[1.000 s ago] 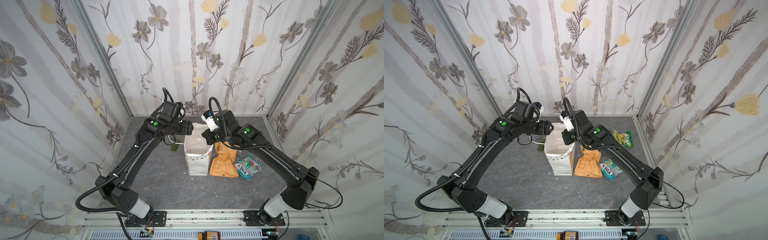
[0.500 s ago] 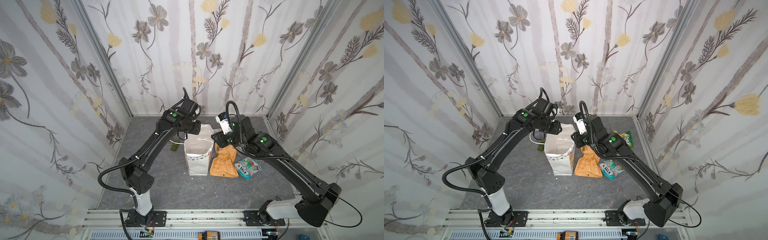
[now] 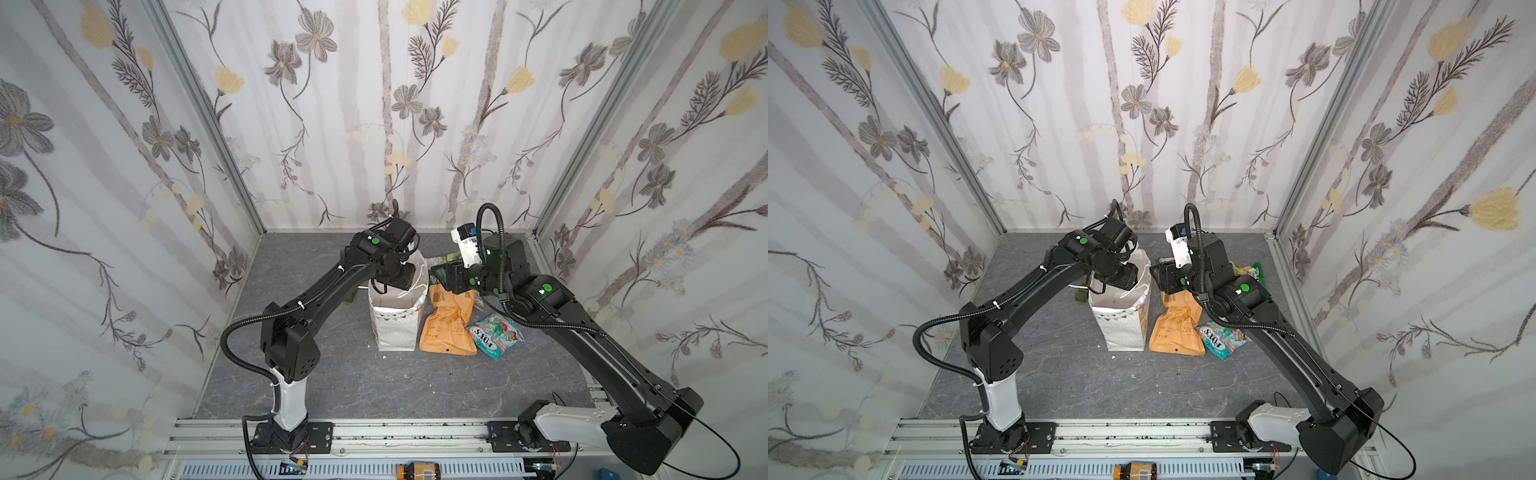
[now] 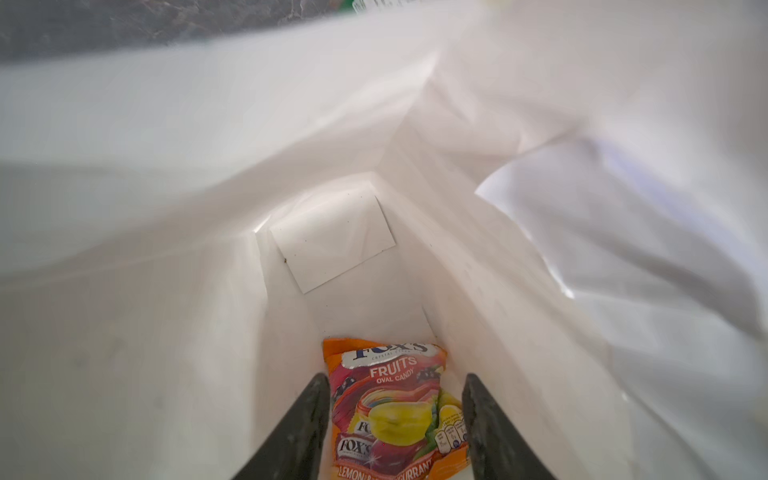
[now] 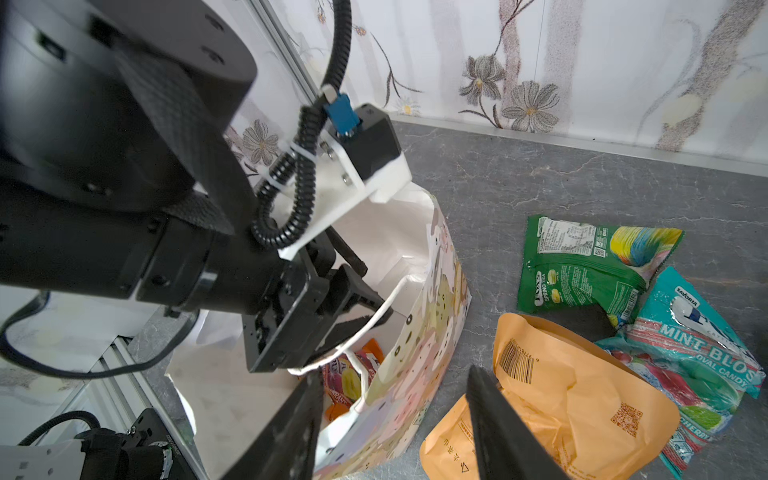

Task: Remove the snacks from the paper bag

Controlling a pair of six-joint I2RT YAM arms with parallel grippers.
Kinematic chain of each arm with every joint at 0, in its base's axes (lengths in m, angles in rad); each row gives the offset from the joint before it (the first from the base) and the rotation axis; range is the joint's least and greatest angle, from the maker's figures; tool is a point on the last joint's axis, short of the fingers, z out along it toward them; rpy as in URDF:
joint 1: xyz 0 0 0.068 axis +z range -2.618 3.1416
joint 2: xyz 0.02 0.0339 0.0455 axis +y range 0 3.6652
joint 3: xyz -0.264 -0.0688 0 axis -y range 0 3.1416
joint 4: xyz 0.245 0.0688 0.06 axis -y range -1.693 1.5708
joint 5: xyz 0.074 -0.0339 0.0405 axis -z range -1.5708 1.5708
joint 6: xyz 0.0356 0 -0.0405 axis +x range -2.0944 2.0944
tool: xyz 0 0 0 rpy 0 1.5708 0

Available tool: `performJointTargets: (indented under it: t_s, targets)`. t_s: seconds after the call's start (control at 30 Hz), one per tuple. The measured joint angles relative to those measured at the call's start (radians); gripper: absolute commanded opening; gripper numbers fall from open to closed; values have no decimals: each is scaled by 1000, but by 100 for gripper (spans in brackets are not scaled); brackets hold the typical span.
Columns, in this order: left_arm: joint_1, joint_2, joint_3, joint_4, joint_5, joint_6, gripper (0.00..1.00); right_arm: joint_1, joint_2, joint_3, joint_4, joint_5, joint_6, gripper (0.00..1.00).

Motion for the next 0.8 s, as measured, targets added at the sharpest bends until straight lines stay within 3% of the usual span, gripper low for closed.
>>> performJointTargets:
  t_s: [0.53, 0.8]
  targets:
    - [-11, -101, -330, 280, 3, 52, 72, -19, -28, -17, 20, -36, 32, 62]
    - [-11, -103, -469, 423, -59, 74, 75, -22, -37, -32, 27, -36, 41, 78]
